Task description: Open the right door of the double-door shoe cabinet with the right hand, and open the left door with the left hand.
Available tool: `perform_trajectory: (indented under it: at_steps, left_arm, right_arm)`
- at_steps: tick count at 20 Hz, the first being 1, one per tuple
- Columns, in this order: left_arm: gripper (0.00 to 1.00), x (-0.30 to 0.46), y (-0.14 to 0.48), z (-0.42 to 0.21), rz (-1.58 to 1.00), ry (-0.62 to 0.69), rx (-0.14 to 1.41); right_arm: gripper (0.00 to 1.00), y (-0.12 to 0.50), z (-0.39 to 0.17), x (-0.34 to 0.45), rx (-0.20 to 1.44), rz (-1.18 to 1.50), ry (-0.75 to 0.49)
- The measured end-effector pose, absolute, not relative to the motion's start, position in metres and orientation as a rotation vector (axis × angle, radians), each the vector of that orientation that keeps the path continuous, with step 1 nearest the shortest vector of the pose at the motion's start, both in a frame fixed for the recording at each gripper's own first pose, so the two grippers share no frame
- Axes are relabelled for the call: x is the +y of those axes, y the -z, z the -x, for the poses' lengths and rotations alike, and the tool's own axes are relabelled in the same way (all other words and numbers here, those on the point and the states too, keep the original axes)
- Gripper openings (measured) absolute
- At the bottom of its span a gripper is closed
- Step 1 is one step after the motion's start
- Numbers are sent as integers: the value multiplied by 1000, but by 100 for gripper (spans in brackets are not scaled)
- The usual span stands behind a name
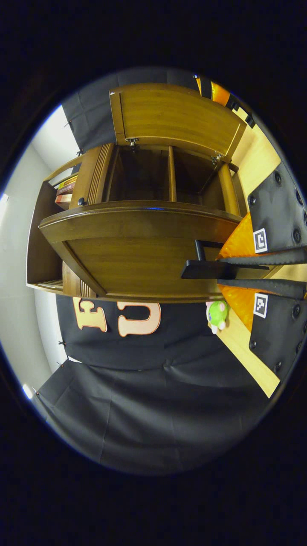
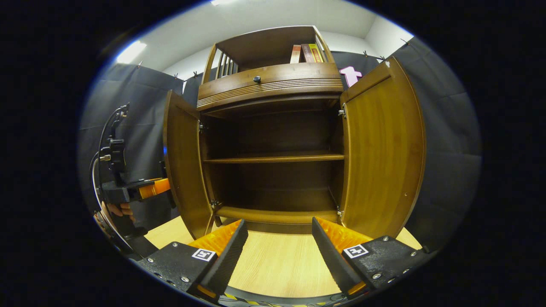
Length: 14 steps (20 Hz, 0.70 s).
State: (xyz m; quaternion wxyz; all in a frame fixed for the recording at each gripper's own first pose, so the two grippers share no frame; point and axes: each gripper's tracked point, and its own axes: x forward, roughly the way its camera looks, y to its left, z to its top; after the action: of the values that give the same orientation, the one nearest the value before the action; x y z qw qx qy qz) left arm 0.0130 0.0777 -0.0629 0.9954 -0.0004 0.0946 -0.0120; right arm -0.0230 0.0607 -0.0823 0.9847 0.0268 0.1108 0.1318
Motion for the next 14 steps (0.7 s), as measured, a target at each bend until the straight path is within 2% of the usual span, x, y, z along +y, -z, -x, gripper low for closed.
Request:
perform_trajectory:
  at_steps: [2, 3, 4, 5, 8, 9, 10, 11, 12, 13, 14]
  left_arm:
    - [20, 93, 61, -9, 15, 15, 187]
    - [20, 99, 59, -6, 23, 22, 184]
    - [20, 105, 58, -4, 28, 33, 180]
    - [20, 110, 56, -3, 30, 45, 174]
    - [21, 132, 56, -3, 17, 54, 161]
    - [17, 146, 55, -4, 10, 37, 153]
    - [21, 159, 55, -6, 11, 44, 148]
    - [5, 163, 55, -6, 23, 67, 147]
    - [13, 166, 56, -8, 23, 98, 146]
    - [13, 171, 55, -12, 9, 124, 138]
    - [13, 179, 57, -16, -5, 138, 141]
  right_arm:
    - [93, 82, 22, 70, 220, -58, -273]
    - [100, 81, 21, 74, 215, -60, -275]
    - [100, 84, 20, 76, 213, -61, -277]
    - [93, 86, 20, 79, 212, -61, -277]
    - [93, 83, 17, 96, 210, -71, -278]
    - [93, 83, 17, 99, 207, -73, -279]
    - [93, 83, 18, 102, 206, -74, -278]
    - [100, 83, 19, 105, 208, -73, -276]
    - [100, 84, 19, 107, 210, -68, -274]
    - [100, 84, 18, 108, 212, -61, -270]
    - [93, 84, 19, 109, 212, -56, -265]
